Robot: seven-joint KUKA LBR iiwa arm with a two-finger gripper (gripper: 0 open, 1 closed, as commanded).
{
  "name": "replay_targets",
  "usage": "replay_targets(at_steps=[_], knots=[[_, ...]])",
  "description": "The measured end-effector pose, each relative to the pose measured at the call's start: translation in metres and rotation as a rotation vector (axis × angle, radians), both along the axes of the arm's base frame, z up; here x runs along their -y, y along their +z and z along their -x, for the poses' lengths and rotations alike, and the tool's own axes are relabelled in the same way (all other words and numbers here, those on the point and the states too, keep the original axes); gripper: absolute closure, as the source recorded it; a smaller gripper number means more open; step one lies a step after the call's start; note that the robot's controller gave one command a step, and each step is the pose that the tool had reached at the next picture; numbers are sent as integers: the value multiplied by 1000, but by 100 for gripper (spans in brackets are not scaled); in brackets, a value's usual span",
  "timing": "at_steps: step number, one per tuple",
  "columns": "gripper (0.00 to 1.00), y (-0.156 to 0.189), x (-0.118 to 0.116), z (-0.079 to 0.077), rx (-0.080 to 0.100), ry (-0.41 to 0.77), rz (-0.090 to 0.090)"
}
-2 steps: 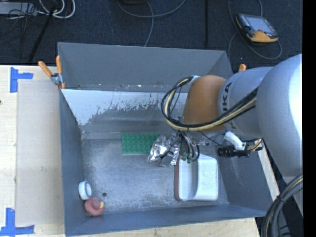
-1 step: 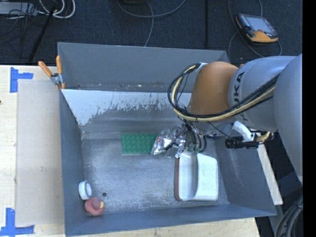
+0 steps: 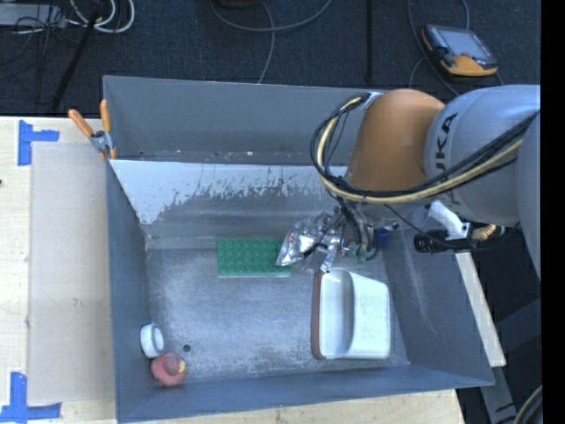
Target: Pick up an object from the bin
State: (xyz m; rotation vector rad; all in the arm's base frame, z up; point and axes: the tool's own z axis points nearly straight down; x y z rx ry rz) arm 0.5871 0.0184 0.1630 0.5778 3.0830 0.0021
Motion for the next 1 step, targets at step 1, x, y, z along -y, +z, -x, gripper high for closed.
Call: replay_targets(at_steps=[1], knots=[[100, 38, 1, -1, 0, 5, 0]])
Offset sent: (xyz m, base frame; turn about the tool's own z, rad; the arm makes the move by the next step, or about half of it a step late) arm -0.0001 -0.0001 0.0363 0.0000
